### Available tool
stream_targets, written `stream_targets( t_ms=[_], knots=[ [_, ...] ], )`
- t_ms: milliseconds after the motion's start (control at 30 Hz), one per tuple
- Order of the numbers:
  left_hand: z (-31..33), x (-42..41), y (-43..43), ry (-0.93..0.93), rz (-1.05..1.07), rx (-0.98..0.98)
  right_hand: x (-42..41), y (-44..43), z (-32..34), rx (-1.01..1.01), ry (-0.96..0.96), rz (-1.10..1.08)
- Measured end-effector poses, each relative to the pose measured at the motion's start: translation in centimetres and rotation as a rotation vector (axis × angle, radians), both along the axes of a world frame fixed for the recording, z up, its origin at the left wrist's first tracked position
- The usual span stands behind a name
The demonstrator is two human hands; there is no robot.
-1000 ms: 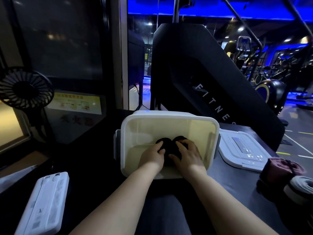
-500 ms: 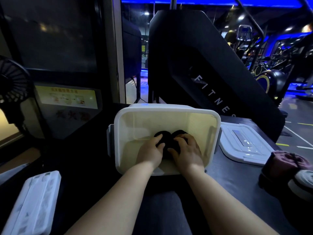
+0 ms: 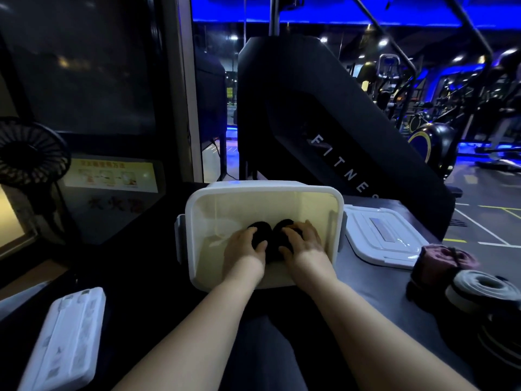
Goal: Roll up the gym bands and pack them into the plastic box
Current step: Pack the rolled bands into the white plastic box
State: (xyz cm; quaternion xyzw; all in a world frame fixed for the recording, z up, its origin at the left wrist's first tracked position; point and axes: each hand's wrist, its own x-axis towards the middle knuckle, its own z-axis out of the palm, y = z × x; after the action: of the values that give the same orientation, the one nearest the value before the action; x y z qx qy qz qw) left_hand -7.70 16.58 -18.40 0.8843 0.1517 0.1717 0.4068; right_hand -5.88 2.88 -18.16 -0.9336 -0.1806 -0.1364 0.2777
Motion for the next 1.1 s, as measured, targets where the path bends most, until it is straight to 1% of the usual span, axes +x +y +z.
stream_targets(
  t_ms=[67,133,200,333,600,700,833,1000,1100],
  knots=[
    [0.2,-1.4,-0.9,-0.05,0.032,0.025,-1.3,-0.8,0.5,0.01,-0.018,0.004],
    [0.3,-2.9,-2.1,-0.083,0.013,0.031,-2.7,-1.9,0.8,0.016,-0.039,-0.005],
    [0.3,-4.2,-3.6,-0.078,-0.036,0.003,-4.2,-3.4,0.8,0.031,-0.057,-0.016],
    [-0.3,-6.4,-7.2,-0.08,-0.189,-0.088,-7.3,-7.0,0.1,0.056,-0.027,-0.052],
    [-0.2,-10.3,-14.4,0.031,-0.434,-0.124,-13.2,-14.6,-1.3,0.094,-0.028,-0.167],
    [-0.2,-11.4,-16.8,0.084,-0.488,-0.144,-14.8,-17.0,-1.9,0.139,-0.026,-0.232],
    [-0.4,-12.4,-19.8,0.109,-0.546,-0.13,-16.6,-19.5,-2.6,0.161,-0.032,-0.288],
    [-1.0,-12.7,-23.3,0.134,-0.606,-0.204,-18.0,-22.4,-3.3,0.185,-0.086,-0.348],
    [-1.4,-12.5,-25.0,0.138,-0.619,-0.283,-18.5,-24.1,-3.2,0.231,-0.147,-0.431]
  ],
)
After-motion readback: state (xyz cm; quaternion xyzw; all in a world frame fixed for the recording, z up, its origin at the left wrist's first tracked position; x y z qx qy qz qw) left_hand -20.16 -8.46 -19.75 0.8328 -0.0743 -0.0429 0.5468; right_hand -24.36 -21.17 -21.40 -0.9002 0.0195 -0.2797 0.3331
